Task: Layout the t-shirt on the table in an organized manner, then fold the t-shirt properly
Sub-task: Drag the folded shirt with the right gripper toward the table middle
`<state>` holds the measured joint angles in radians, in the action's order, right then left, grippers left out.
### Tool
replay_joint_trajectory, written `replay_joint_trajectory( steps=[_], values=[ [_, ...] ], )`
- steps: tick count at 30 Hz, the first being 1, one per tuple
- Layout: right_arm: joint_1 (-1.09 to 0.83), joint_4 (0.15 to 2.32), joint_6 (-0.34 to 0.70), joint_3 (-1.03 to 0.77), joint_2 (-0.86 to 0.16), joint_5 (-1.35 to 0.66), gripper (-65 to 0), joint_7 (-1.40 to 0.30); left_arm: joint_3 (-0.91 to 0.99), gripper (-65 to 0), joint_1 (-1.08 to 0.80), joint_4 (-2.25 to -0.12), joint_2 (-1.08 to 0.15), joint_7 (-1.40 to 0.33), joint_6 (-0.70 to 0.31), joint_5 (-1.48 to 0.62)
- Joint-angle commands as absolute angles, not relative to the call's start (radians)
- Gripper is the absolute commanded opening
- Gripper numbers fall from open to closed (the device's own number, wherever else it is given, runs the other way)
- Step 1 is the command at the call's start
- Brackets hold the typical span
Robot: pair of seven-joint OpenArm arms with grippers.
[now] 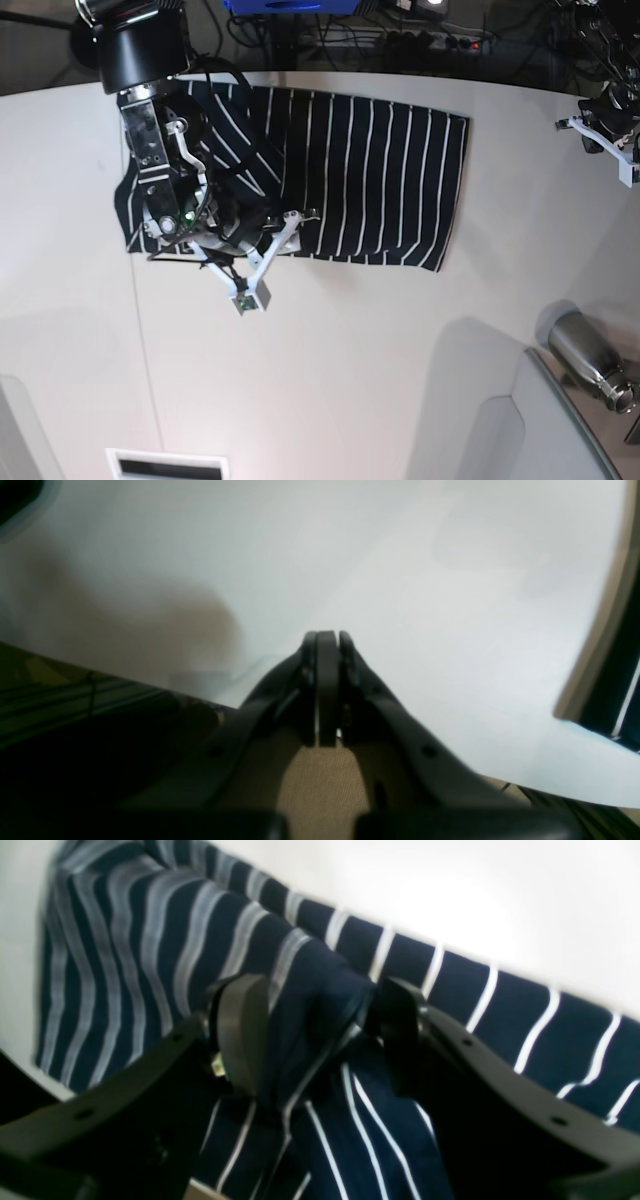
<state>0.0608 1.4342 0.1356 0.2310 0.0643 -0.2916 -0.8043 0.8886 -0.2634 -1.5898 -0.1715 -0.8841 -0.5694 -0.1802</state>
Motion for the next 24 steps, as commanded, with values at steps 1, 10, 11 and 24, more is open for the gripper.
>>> replay_joint_trajectory(
  steps=[1,10,11,24],
  values=[
    [0.077,1.452,0.137,0.229,0.070,-0.302,-31.7,-0.789,0.894,-65.0,-0.260,-1.604,-0.186,-0.872,-0.567,-0.185],
    [0.104,1.333,0.137,0.229,0.090,-0.302,-31.7,-0.782,0.894,-65.0,-0.260,-1.561,-0.186,-0.872,-0.567,-0.185],
    [0.104,1.331,0.137,0.229,0.090,-0.302,-31.7,-0.779,0.894,-65.0,-0.260,-1.557,-0.186,-0.872,-0.567,-0.185],
    [0.110,1.303,0.139,0.099,0.090,-0.302,-64.4,-0.753,0.894,-65.0,-0.257,-1.549,-0.188,-0.872,-0.567,-0.185]
  ],
)
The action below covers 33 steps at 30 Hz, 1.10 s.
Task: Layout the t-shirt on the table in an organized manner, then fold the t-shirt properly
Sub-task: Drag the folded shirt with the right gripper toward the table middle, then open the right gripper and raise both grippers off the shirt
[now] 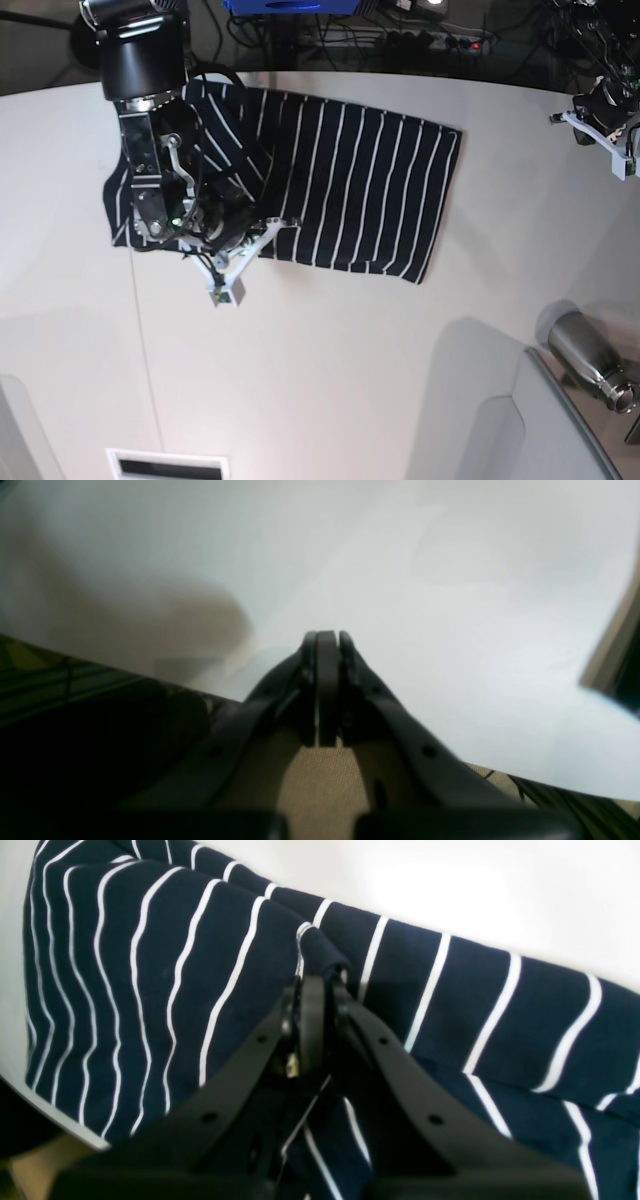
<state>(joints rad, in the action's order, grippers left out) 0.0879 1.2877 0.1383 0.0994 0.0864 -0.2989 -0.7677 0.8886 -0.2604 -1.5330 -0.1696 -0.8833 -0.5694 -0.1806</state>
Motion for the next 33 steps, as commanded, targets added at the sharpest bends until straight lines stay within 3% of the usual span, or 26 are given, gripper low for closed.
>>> replay_joint_trajectory(
  steps=[1,8,14,21,23,27,31,33],
  values=[
    [0.110,1.302,0.139,0.085,0.088,-0.302,-64.4,-0.754,0.894,-65.0,-0.257,-1.549,-0.188,-0.872,-0.567,-0.185],
    [0.110,1.279,0.139,0.077,0.090,-0.302,-63.2,-0.756,0.894,-65.0,-0.252,-1.549,-0.188,-0.872,-0.567,-0.185],
    [0.124,1.251,0.137,0.079,0.085,-0.300,-35.3,-0.756,0.892,-65.0,-0.252,-1.552,-0.188,-0.872,-0.567,-0.185],
    [-0.027,1.656,0.137,0.064,0.041,-0.300,-35.9,-0.773,0.783,-65.0,-0.260,-1.604,-0.186,-0.871,-0.568,-0.185],
    [-0.071,1.741,0.137,-0.027,0.042,-0.302,-34.5,-0.835,0.750,-65.0,-0.260,-1.621,-0.186,-0.871,-0.568,-0.185],
    [-0.085,1.751,0.166,-0.321,0.082,-0.332,-24.5,-0.978,0.720,-65.0,-0.248,-1.626,-0.185,-0.871,-0.568,-0.185],
    [-0.101,1.741,0.358,-0.648,0.077,-0.564,-23.9,-1.053,0.714,-65.0,-0.223,-1.607,-0.186,-0.871,-0.568,-0.185],
    [-0.101,1.696,0.397,-0.776,0.068,-0.662,-24.0,-1.110,0.714,-65.0,-0.220,-1.596,-0.189,-0.869,-0.568,-0.185]
  ],
)
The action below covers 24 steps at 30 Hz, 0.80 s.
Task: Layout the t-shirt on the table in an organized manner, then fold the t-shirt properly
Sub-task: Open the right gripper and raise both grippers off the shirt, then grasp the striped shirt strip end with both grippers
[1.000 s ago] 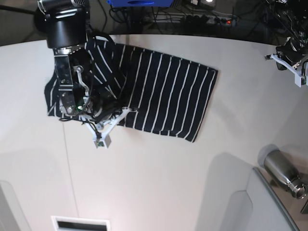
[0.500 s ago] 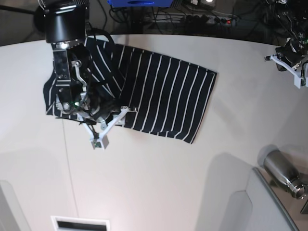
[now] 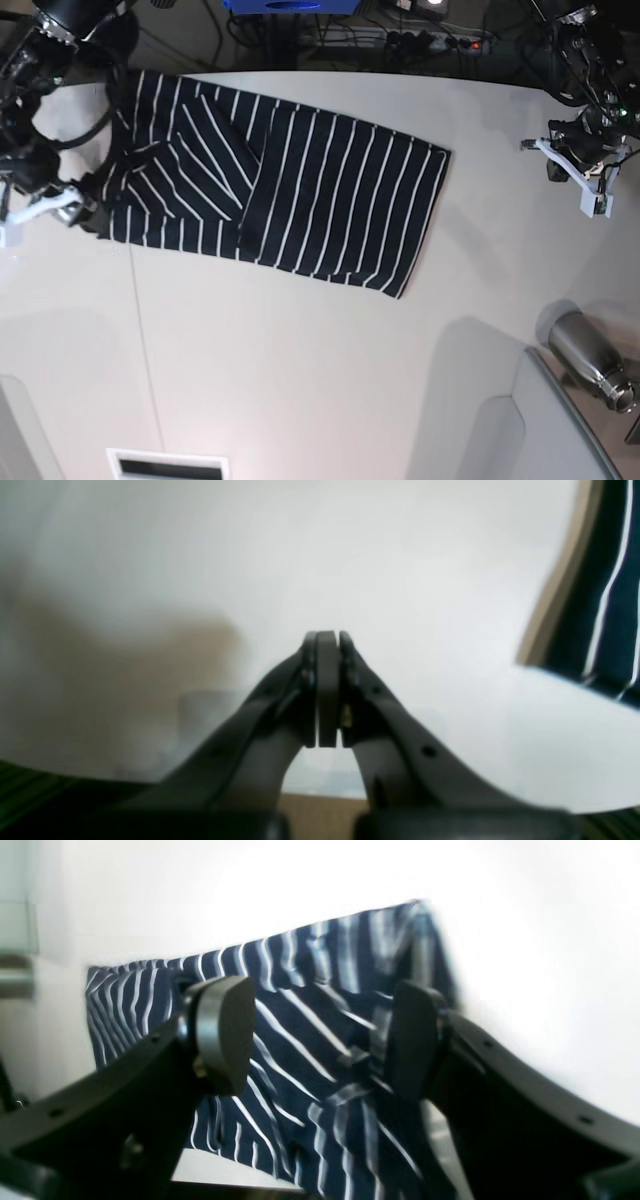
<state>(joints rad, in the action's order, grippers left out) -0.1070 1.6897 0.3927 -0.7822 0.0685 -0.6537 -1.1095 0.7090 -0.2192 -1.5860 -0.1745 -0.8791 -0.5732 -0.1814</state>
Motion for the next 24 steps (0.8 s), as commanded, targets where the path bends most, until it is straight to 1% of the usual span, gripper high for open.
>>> replay_joint_trajectory(
  steps=[1,5,8,10,13,19,24],
  values=[
    [-0.097,1.670,0.401,-0.809,0.050,-0.679,-24.0,-1.132,0.713,-65.0,-0.216,-1.593,-0.191,-0.862,-0.568,-0.185],
    [-0.104,1.497,0.407,-0.825,-0.021,-0.716,-24.0,-1.135,0.711,-65.0,-0.213,-1.575,-0.191,-0.780,-0.568,-0.185],
    [-0.108,1.368,0.478,-0.825,-0.065,-0.750,-24.0,-1.133,0.711,-65.0,-0.214,-1.554,-0.193,-0.743,-0.568,-0.179],
    [-0.113,1.317,0.524,-0.823,-0.077,-0.754,-24.0,-1.119,0.711,-65.0,-0.205,-1.511,-0.197,-0.720,-0.568,-0.177],
    [-0.137,1.308,0.519,-0.817,-0.081,-0.751,-24.2,-1.086,0.680,-65.0,-0.200,-1.432,-0.229,-0.673,-0.568,-0.183],
    [-0.159,1.307,0.529,-0.773,-0.081,-0.697,-24.2,-1.078,0.572,-65.0,-0.199,-1.310,-0.266,-0.504,-0.568,-0.185],
    [-0.162,1.305,0.529,-0.700,-0.068,-0.677,-24.2,-1.043,0.506,-65.0,-0.108,-1.182,-0.266,-0.401,-0.568,-0.185]
  ],
)
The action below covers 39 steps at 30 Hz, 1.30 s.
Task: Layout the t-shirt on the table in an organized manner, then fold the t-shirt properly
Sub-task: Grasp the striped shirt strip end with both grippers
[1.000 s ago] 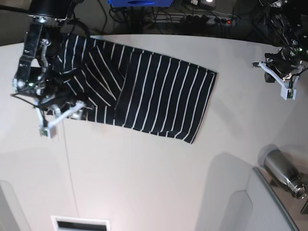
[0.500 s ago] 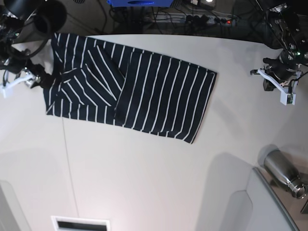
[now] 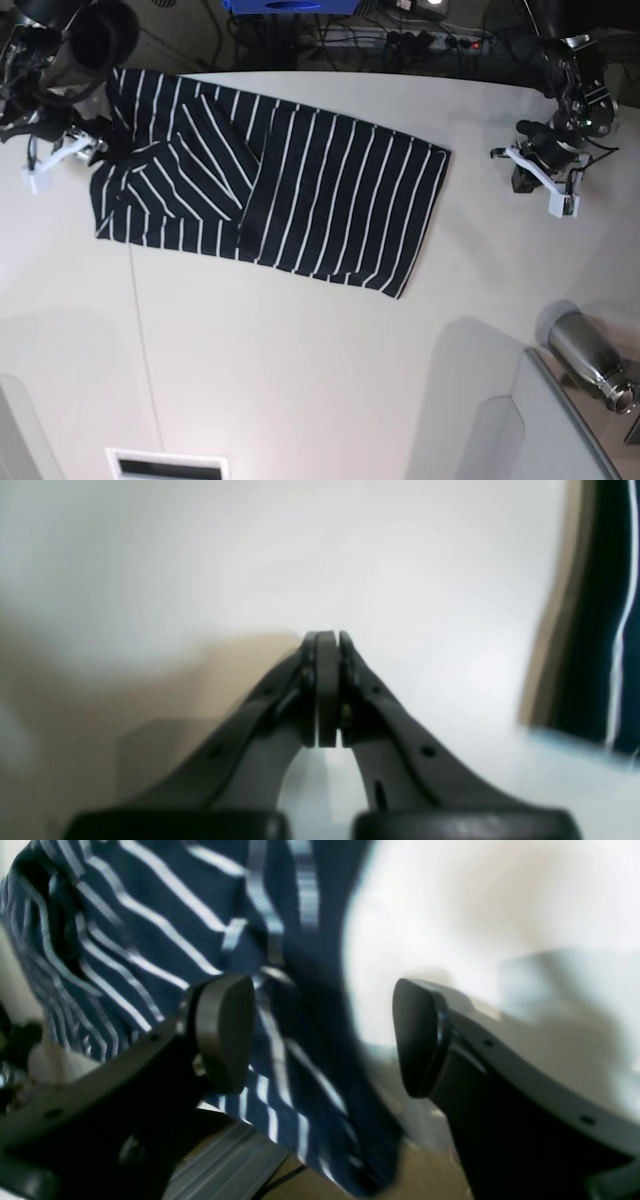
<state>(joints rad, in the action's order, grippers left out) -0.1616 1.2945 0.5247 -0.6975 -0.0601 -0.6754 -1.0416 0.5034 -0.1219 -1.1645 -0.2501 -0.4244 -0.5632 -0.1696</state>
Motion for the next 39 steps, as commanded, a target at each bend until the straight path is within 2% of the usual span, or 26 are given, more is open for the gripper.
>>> replay_joint_trajectory(
  steps=[1,8,11,19,25,34,36,39],
  values=[
    [-0.162,1.297,0.529,-0.694,-0.065,-0.677,-24.2,-1.035,0.495,-65.0,-0.085,-1.159,-0.266,-0.395,-0.568,-0.185],
    [-0.156,1.227,0.533,-0.621,-0.059,-0.682,-24.2,-1.026,0.412,-65.0,0.018,-1.081,-0.262,-0.394,-0.568,-0.185],
    [-0.154,1.227,0.567,-0.572,-0.050,-0.682,-24.2,-1.024,0.352,-65.0,0.021,-1.081,-0.259,-0.394,-0.568,-0.185],
    [-0.153,1.219,0.568,-0.556,-0.036,-0.682,-24.2,-1.027,0.282,-65.0,0.018,-1.081,-0.189,-0.395,-0.568,-0.185],
    [-0.127,1.218,0.570,-0.512,-0.036,-0.682,-25.1,-1.032,0.217,-65.0,0.012,-1.081,-0.185,-0.395,-0.568,-0.185],
    [-0.096,1.216,0.572,-0.464,-0.036,-0.682,-41.1,-1.023,0.220,-65.0,0.010,-1.081,-0.189,-0.395,-0.568,-0.185],
    [-0.088,1.216,0.572,-0.464,-0.042,-0.682,-47.6,-1.026,0.217,-65.0,0.010,-1.081,-0.189,-0.395,-0.568,-0.185],
    [-0.062,1.216,0.567,-0.464,-0.045,-0.679,-63.8,-1.032,0.208,-65.0,0.005,-1.081,-0.180,-0.398,-0.568,-0.185]
  ],
)
